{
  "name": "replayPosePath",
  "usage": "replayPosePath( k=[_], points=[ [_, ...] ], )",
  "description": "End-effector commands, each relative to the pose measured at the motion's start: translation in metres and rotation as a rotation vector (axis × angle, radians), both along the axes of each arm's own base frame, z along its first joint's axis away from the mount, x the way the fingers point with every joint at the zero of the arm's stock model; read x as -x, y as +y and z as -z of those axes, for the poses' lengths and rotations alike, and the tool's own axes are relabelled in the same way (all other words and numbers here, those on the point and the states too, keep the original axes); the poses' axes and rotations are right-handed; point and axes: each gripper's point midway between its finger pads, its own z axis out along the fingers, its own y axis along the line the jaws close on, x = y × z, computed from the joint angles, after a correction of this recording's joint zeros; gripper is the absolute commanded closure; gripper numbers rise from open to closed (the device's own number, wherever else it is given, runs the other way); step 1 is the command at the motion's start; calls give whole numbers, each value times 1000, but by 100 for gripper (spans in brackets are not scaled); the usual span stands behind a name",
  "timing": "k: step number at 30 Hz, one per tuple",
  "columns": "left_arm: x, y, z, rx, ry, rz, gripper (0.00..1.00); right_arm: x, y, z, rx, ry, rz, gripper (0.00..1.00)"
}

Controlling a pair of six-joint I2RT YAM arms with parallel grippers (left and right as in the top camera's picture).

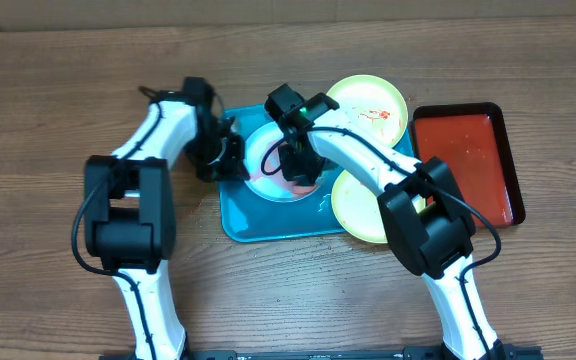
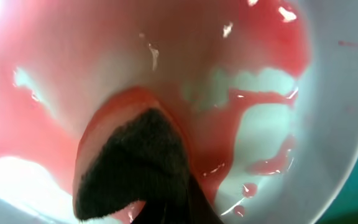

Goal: Clean dirty plates on tray and stack at the side
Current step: 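Tilt the white plate with the left gripper while scrubbing with the sponge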

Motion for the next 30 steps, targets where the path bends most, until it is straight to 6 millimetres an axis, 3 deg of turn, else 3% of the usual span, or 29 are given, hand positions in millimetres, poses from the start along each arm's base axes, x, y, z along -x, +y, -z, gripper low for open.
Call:
replayPosePath(
  k=[1, 11, 18, 24, 30],
  points=[
    [6, 9, -2, 94, -21, 66, 96, 2, 12, 1, -111, 56, -9, 96],
    [5, 3, -8, 163, -33, 66, 96, 25, 55, -2, -166, 33, -183, 96],
    [3, -8, -17, 246, -29, 37, 96, 24, 82, -5, -201, -32, -190, 96],
    [3, -7, -17, 238, 8, -18, 96, -2, 91, -11, -250, -111, -49, 96],
    [4, -7, -18, 238, 13, -19, 96, -49, 68, -17, -194, -272, 60, 96]
  ],
)
